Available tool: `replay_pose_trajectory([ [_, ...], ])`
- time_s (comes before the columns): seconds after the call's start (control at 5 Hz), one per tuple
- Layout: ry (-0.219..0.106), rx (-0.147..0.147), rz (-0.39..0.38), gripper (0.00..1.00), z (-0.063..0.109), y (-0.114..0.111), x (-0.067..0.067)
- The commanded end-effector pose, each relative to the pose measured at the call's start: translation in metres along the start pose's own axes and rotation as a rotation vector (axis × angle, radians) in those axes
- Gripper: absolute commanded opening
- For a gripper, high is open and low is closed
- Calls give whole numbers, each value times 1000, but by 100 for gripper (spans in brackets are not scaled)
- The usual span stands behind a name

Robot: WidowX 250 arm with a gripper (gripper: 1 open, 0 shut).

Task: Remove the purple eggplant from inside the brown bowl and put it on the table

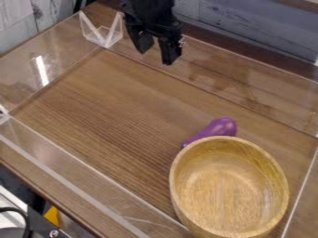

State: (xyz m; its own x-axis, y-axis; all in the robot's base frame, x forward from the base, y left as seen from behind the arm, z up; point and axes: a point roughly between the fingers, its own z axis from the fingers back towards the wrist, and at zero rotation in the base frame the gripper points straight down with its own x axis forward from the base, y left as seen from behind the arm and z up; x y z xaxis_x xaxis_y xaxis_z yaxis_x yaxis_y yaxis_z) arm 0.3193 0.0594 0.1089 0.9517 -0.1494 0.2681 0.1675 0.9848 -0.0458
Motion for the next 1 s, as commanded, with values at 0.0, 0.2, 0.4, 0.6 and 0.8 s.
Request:
replay_pose_trajectory([
  [0.0, -43, 32, 11, 100, 18, -6, 13],
  [0.2, -26, 36, 39, 100, 16, -12, 17],
  [0.4, -2, 47, 66, 100, 8, -2, 7],
  [0.6, 15, 50, 94, 100, -1, 3, 2],
  [0.8, 39, 64, 126, 100, 3, 8, -17],
])
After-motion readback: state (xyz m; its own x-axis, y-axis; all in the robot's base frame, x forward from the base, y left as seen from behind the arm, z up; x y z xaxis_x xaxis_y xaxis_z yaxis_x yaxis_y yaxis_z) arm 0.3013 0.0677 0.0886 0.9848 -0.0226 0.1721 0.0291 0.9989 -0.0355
